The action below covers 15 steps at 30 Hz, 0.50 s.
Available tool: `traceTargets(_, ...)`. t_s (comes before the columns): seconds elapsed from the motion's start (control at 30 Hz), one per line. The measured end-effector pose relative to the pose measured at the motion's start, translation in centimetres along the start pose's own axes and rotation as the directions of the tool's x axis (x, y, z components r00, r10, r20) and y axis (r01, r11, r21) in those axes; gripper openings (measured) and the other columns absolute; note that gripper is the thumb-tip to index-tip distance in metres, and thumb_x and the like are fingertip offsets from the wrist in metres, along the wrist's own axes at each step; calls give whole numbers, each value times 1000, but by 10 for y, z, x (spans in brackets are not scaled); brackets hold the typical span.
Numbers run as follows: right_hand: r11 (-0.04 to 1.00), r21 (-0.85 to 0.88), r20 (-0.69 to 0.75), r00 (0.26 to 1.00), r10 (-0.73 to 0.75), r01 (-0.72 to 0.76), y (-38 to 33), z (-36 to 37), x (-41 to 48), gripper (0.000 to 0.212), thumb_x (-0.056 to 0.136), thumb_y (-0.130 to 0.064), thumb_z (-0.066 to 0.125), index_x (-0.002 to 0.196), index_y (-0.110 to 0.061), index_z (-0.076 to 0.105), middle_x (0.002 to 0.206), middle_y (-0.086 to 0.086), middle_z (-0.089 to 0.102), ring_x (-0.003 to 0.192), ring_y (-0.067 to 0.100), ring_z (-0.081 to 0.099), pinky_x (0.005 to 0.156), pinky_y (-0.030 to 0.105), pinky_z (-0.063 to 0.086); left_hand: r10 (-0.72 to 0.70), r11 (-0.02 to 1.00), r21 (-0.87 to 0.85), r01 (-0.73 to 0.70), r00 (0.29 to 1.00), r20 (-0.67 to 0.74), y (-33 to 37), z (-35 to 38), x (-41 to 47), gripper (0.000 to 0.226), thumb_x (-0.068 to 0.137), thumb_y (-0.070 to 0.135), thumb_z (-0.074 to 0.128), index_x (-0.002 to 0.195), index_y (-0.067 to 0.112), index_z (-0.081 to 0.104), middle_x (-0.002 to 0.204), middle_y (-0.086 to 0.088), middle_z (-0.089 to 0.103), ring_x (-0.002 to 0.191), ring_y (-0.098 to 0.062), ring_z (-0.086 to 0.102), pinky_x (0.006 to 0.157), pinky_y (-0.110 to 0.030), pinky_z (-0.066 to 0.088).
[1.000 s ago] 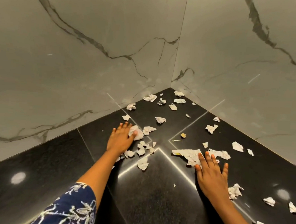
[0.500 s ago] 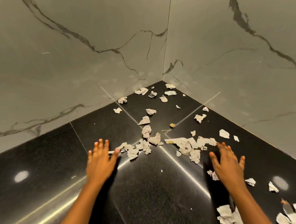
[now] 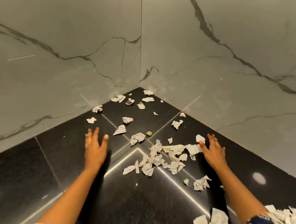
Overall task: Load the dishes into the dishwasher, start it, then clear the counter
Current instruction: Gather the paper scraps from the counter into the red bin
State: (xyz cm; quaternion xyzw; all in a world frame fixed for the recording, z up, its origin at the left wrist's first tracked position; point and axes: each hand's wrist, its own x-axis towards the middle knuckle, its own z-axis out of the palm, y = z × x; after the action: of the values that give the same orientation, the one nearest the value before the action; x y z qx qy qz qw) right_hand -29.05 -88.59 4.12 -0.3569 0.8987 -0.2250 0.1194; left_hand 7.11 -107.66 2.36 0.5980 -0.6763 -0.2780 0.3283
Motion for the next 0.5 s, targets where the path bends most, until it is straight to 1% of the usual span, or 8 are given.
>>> traceTargets(0.07,997,-40,80,995,-55,59,-12,5,25,59,97,-48,34,148,-24,21,157,0,15,145,16,10,115,48,0,-36,988,152,28,998,50,7,8,22,62,96,52,36,150,24,23,160,-6,10,147,-23,7,119,-45,7)
traceTargets(0.17,967,18,273,929,-250,255,-41,15,43,50,99,-46,28,146,-31,26,155,-7,20,145,8,8,115,45,-5,153,911,311,-272,922,357,28,31,37,75,87,75,17,150,33,20,158,6,11,147,-17,7,117,-44,2)
traceTargets(0.27,931,220,430,827,-361,292,-54,14,42,47,98,-46,23,135,-30,48,148,-12,33,141,5,18,117,41,0,377,782,138,-607,638,671,45,42,33,89,68,91,0,143,47,18,152,21,7,146,-7,2,118,-39,-2)
traceTargets(0.33,842,534,383,866,-322,77,-49,10,36,44,98,-42,32,110,-22,69,129,-3,57,125,9,47,108,27,28,468,748,-69,-660,451,760,48,42,20,77,75,87,9,142,50,17,152,26,9,142,4,1,118,-30,-4)
traceTargets(0.37,749,662,298,917,-266,3,-47,7,36,43,98,-39,36,98,-17,73,117,3,66,112,11,59,100,23,37,505,764,-171,-622,413,758,47,39,15,72,78,83,17,143,51,19,153,27,11,141,8,2,116,-24,-5)
traceTargets(0.4,678,735,187,963,-193,-7,-45,5,40,42,97,-37,39,92,-15,74,109,6,69,103,13,64,97,24,41,532,787,-244,-567,423,734,43,34,14,70,80,81,23,143,51,21,152,28,13,140,10,3,114,-18,-6)
traceTargets(0.43,670,742,87,986,-139,29,-44,4,49,39,97,-36,41,95,-14,73,108,6,69,103,16,64,98,28,42,541,810,-270,-520,488,685,38,29,19,68,79,81,26,142,54,24,152,29,14,140,11,3,113,-16,-8)
traceTargets(0.5,789,606,6,991,-134,103,-49,6,74,32,97,-34,45,113,-17,66,121,4,63,115,19,56,101,29,37,484,871,-178,-458,736,474,18,19,46,63,81,76,32,139,53,30,153,22,16,143,4,3,116,-27,-6)
